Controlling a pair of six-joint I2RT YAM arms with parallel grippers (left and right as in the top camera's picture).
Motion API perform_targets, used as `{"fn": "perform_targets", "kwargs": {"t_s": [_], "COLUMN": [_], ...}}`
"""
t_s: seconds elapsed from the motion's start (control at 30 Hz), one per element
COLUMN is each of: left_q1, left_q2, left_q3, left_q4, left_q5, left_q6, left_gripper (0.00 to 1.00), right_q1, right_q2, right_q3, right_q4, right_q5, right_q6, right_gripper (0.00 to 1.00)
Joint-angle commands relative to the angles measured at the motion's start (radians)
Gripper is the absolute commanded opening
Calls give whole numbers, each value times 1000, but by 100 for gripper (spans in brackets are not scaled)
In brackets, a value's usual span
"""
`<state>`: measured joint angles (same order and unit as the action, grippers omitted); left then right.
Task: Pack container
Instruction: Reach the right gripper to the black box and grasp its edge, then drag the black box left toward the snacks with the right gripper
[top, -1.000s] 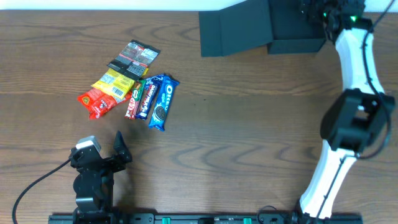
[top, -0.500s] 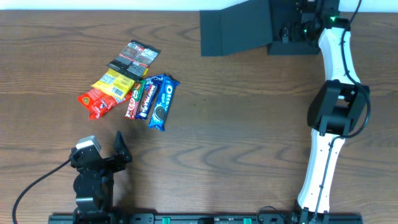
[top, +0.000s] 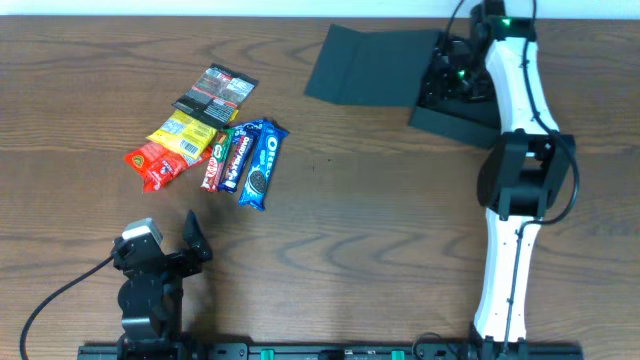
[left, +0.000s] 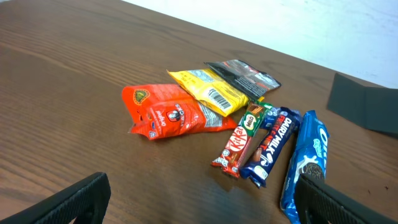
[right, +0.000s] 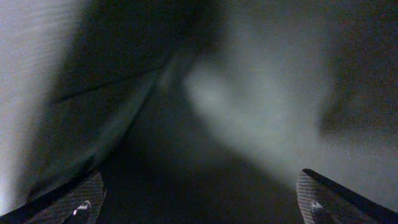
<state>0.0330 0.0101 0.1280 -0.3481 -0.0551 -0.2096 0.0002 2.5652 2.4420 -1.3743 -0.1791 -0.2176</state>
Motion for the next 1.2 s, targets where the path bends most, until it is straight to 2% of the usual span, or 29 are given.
{"fn": "perform_targets", "kwargs": {"t_s": [0.0, 0.3, 0.43, 0.57, 0.67, 0.8, 0.97, 1.0, 1.1, 1.17], "left_q1": [6, 6, 6, 6, 6, 6, 6, 6, 6, 6], "left_q2": [-6, -6, -6, -6, -6, -6, -6, -6, -6, -5], "left_q3": [-21, -21, -21, -21, -21, -21, -21, -21, -21, -21], "left_q4": [-10, -10, -10, -10, -10, -10, -10, -10, -10, -10], "left_q5": [0, 0, 0, 0, 0, 0, 0, 0, 0, 0], "left_q6": [3, 3, 3, 3, 3, 3, 3, 3, 3, 3], "left_gripper": [95, 95, 95, 95, 95, 95, 95, 95, 95, 95], "right_q1": [72, 187, 203, 201, 201, 211, 222, 221, 223, 231], "right_q2": [-99, -180, -207, -207, -207, -207, -207, -207, -207, -207], "right_q3": [6, 6, 5, -43, -127, -239, -338, -348, -356, -356], "right_q4": [-43, -114, -120, -120, -90, -42, 27, 34, 37, 37], "right_q5": [-9, -16, 103, 136, 156, 172, 239, 238, 207, 181], "right_q6": [-50, -89, -167, -218, -218, -217, -167, -151, -126, -101], "right_gripper": [99, 99, 94, 83, 82, 75, 61, 55, 29, 22]}}
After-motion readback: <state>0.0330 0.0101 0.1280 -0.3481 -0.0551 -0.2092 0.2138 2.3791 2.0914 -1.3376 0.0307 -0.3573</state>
